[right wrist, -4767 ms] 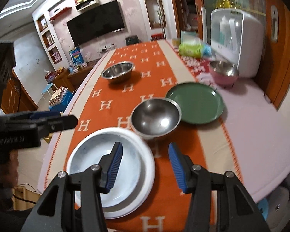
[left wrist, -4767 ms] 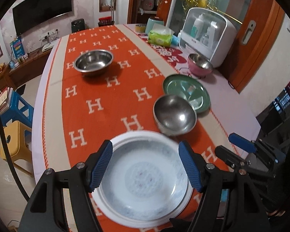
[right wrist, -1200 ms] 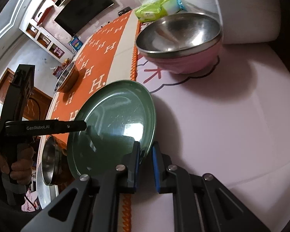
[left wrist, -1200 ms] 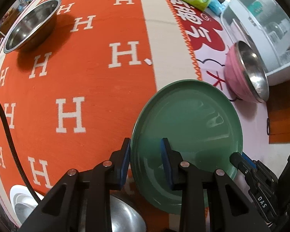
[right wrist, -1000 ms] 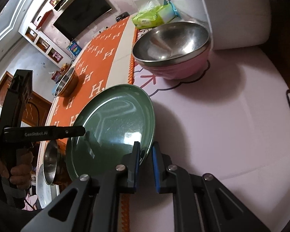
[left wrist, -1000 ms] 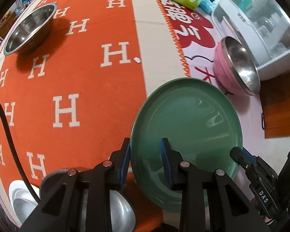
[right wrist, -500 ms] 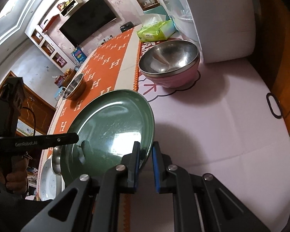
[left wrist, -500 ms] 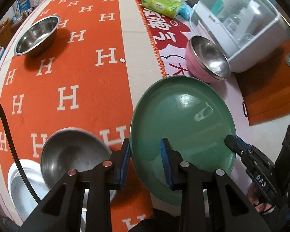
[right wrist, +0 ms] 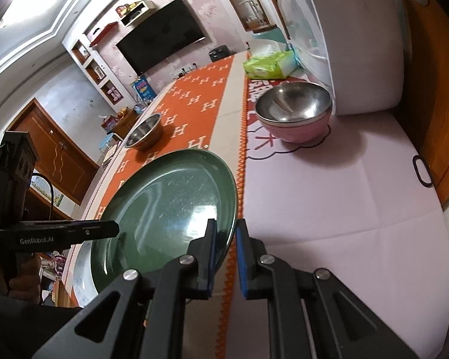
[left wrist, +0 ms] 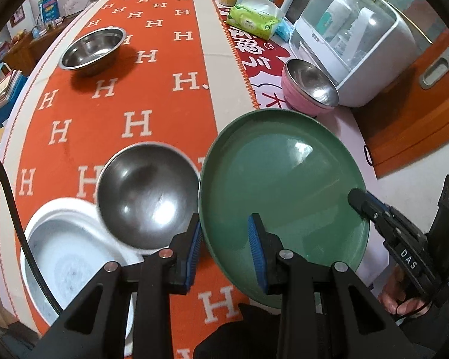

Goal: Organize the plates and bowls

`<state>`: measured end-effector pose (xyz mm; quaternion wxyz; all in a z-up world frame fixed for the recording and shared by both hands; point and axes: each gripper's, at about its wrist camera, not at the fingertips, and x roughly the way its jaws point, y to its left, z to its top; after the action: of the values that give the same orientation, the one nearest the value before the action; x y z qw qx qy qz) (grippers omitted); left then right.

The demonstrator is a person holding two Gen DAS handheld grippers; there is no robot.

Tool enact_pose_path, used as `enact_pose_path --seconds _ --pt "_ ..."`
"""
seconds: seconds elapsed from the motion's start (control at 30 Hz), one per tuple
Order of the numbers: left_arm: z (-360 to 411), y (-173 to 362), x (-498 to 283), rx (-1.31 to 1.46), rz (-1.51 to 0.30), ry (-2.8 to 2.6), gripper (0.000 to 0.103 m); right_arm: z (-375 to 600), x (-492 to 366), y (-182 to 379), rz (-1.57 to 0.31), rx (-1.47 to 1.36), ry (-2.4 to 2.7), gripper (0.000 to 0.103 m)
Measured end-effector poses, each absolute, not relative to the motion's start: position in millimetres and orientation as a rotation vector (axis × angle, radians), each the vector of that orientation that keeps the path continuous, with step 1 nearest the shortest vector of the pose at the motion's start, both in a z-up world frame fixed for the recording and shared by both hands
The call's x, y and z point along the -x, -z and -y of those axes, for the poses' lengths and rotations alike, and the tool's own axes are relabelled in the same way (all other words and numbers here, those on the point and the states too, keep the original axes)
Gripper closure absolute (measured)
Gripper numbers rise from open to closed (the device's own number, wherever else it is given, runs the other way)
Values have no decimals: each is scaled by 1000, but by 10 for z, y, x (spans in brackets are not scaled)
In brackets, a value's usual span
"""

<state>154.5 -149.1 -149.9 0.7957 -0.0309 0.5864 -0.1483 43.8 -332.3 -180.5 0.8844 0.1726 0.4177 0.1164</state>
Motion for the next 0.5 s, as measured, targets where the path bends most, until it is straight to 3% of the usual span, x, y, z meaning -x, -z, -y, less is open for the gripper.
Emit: enact_pose_path --seconds 0.5 --pt "1026 1266 -1046 47 -1235 261 74 2854 -140 1575 -811 -284 -331 91"
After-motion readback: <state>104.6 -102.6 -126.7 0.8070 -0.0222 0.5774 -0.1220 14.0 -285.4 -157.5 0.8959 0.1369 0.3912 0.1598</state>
